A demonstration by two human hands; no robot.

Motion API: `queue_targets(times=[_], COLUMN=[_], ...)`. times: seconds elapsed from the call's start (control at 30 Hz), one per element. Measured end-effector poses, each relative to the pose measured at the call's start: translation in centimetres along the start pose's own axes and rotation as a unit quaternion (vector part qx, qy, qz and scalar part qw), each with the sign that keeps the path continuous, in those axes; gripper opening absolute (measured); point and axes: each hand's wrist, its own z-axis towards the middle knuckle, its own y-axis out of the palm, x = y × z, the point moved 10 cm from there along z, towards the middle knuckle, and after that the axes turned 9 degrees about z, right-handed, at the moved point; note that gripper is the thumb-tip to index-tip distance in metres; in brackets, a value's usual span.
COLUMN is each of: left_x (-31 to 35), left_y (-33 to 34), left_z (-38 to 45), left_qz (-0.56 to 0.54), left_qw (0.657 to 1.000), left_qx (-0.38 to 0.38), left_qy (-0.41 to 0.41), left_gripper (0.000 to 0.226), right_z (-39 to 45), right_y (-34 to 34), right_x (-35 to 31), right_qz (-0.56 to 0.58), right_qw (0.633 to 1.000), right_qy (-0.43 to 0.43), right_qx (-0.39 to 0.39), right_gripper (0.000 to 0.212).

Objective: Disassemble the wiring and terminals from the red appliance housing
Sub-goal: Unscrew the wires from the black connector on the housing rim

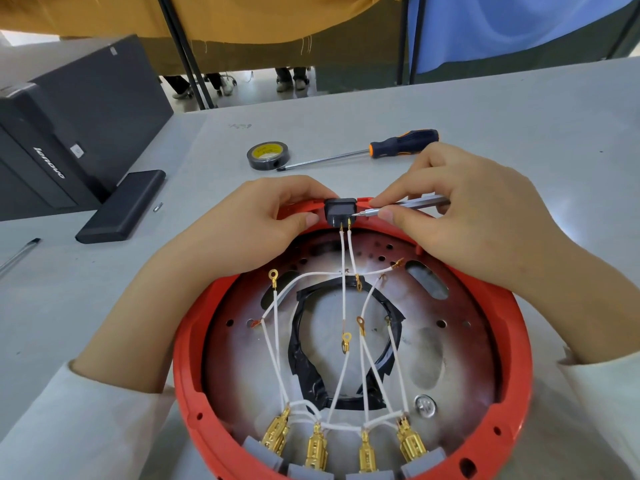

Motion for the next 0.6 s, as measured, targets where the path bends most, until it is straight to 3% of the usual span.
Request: queue_targets(times=[0.6], left_x=[-0.15], left_y=[0.03], left_z=[0.09], left_qz=[0.005], left_qw=[1.000], left_qx=[-0.001], left_qy=[0.003], left_gripper=[0.032], right_z=[-0.10], right_y=[0.04], right_x=[-0.42], right_qz=[-0.015], right_qw=[1.000], right_qy=[-0.007], right_qx=[0.006], right_gripper=[0.014])
